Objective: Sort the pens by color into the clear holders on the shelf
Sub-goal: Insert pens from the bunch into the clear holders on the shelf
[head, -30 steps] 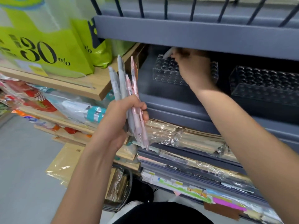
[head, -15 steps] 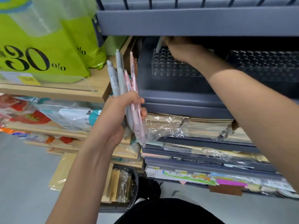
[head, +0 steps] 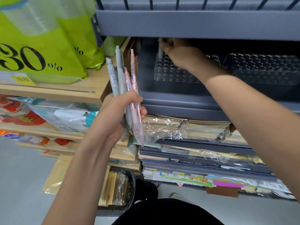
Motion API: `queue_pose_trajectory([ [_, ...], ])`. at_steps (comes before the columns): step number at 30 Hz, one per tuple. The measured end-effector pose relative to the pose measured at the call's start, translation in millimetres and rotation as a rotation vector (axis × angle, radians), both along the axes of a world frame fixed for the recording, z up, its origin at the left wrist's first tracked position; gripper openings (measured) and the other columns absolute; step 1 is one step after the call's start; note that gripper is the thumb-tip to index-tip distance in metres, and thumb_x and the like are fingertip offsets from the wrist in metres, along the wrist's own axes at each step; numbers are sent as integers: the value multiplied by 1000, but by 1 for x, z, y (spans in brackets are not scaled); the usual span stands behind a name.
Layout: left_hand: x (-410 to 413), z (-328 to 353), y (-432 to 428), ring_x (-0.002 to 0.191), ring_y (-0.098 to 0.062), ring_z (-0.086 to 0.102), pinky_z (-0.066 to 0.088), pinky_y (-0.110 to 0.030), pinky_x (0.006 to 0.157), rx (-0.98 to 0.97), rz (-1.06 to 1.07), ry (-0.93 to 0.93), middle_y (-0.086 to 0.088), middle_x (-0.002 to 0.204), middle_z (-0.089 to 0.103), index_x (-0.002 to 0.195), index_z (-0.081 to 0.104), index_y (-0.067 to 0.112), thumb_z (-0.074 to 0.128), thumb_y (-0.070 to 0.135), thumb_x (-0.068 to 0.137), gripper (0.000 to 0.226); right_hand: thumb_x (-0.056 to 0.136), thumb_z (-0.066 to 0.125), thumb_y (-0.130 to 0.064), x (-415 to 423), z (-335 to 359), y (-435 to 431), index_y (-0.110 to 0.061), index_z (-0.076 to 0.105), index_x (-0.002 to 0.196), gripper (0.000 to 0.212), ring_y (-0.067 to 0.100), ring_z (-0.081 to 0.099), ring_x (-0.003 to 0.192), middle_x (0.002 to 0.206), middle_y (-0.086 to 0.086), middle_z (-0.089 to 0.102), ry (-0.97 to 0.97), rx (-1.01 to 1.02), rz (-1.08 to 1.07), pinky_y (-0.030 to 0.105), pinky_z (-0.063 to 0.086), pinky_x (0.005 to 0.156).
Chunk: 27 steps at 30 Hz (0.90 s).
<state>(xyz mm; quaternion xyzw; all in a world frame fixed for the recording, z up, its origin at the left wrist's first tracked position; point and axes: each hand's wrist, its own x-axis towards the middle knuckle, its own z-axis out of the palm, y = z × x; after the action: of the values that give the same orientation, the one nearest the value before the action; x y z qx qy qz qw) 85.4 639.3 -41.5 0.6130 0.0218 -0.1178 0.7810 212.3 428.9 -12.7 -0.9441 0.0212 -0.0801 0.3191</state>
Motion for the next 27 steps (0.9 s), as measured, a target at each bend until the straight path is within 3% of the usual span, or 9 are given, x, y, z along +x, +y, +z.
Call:
queue_pose_trajectory([
  [3, 3, -2, -2, 56, -22, 61, 53, -29, 54, 15, 11, -6, -8, 63, 64, 79, 71, 7, 68, 12, 66, 15, 99, 40, -49, -3, 0, 0, -32, 55, 81, 28, 18, 56, 88, 84, -13, 57, -24, -2, 17, 26, 33, 75],
  [5, 4, -3, -3, 57, -21, 63, 53, -29, 55, 20, 10, -16, -9, 67, 66, 65, 78, 14, 68, 12, 67, 11, 99, 40, -51, -1, 1, 0, -30, 60, 92, 30, 19, 59, 90, 95, -6, 63, 1, -10, 11, 26, 35, 76],
  [7, 4, -5, -5, 57, -21, 64, 52, -29, 55, 22, 6, -29, -9, 69, 67, 62, 79, 18, 67, 12, 68, 14, 98, 42, -53, -7, 4, 0, -27, 58, 84, 34, 14, 56, 73, 85, -6, 62, 5, -15, -2, 26, 36, 73],
  [9, 3, -5, -7, 57, -21, 64, 52, -28, 54, 16, -1, -33, -9, 69, 67, 63, 79, 17, 66, 12, 68, 15, 97, 47, -48, -18, 6, -1, -23, 61, 82, 32, 12, 55, 74, 84, -6, 63, -188, -9, -50, 24, 38, 73],
  [11, 2, -5, -11, 54, -22, 63, 52, -28, 53, 21, -2, -31, -10, 68, 67, 63, 79, 18, 65, 13, 68, 16, 93, 53, -42, -39, 9, 0, -17, 67, 85, 30, 3, 55, 75, 87, -4, 69, -392, 172, -44, 9, 40, 71],
  [13, 2, -5, -15, 52, -23, 61, 51, -28, 51, 24, -7, -25, -11, 68, 66, 65, 78, 15, 65, 12, 67, 14, 88, 58, -42, -61, 12, 5, -14, 68, 75, 33, 2, 55, 56, 75, -2, 71, -281, 485, 79, 14, 43, 57],
  [16, -1, -5, -27, 48, -22, 56, 49, -27, 47, -12, -17, 0, -14, 71, 62, 81, 67, 6, 65, 8, 65, 17, 88, 68, -40, -83, 9, 6, -21, 73, 81, 21, 9, 50, 48, 70, -2, 71, -66, 623, 268, 22, 37, 41],
  [20, -5, -5, -46, 46, -24, 53, 47, -28, 47, -10, -51, -35, -21, 78, 52, 77, 66, 9, 67, 5, 64, 13, 83, 75, -37, -90, 6, -6, -17, 74, 83, 20, 12, 51, 51, 69, -1, 69, 46, 650, 316, 24, 38, 41],
  [27, -8, -6, -79, 53, -22, 60, 51, -29, 51, 25, -34, -52, -12, 69, 62, 88, 63, 6, 67, 16, 69, 23, 87, 70, -17, -96, 4, -38, -8, 73, 85, 10, 15, 56, 53, 70, 5, 71, 107, 768, 286, 25, 43, 47],
])
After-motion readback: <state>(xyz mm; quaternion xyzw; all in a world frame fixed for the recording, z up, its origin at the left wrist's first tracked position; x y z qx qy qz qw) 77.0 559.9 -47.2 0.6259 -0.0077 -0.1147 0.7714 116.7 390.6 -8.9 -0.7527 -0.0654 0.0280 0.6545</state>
